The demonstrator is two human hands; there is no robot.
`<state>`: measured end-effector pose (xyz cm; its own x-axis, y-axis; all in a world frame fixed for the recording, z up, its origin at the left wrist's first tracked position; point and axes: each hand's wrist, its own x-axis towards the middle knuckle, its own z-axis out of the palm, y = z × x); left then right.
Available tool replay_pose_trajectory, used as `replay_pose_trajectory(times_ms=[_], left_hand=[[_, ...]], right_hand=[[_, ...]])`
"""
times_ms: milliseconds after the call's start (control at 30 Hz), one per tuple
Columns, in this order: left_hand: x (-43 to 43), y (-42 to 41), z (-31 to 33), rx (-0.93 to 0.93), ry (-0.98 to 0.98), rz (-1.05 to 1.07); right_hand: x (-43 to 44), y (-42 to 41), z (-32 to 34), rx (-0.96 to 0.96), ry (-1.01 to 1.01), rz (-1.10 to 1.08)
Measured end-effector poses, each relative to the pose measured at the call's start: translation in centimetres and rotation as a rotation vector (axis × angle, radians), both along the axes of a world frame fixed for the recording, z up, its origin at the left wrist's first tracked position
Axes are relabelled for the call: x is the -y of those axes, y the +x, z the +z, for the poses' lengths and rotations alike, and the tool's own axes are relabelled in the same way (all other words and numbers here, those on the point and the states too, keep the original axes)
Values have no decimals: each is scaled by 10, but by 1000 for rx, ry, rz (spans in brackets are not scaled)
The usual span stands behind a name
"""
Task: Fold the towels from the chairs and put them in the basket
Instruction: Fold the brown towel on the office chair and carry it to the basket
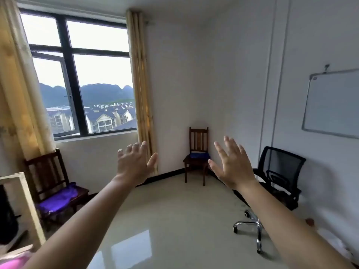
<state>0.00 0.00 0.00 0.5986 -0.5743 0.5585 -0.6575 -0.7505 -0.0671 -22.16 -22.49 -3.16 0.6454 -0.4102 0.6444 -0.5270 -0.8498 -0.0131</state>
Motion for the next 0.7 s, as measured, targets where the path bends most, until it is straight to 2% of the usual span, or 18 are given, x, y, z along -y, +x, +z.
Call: replay_pose_trajectory(times_ms=[100, 300, 500, 700], left_hand=[[63, -2, -25, 13, 84, 18], [228, -13, -72, -23, 270, -119], [354, -22, -84, -3, 249, -276], [462, 2, -126, -54, 309, -396]], right_hand=[[50, 3, -37, -83, 27, -54], [186, -13, -100, -211, 189, -161], [316, -19, -98, -210, 230, -278], [406, -4, -151, -307, 321, -290]])
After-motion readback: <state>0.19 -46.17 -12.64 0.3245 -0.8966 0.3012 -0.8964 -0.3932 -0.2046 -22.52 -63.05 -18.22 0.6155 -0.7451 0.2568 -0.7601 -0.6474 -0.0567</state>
